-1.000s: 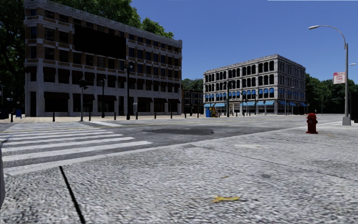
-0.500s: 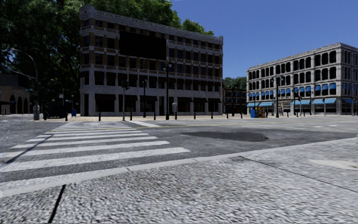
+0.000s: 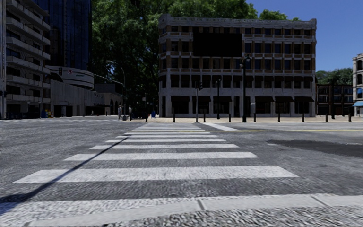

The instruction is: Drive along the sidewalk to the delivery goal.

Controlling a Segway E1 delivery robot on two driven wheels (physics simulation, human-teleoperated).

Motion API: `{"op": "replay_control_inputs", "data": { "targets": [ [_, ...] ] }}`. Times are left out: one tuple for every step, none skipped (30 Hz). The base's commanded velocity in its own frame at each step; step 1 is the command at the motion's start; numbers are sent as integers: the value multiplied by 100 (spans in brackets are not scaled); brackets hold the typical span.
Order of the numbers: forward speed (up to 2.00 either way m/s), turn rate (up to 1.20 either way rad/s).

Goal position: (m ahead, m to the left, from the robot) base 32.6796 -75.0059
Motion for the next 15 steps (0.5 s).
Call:
{"op": "replay_control_inputs", "data": {
  "targets": [
    [200,0],
    [200,0],
    [200,0],
    [200,0],
    [200,0],
    [200,0],
    [200,0],
    [200,0],
    [200,0],
    [200,0],
    [200,0],
    [200,0],
    [200,0],
    [200,0],
    [200,0]
  ]
}}
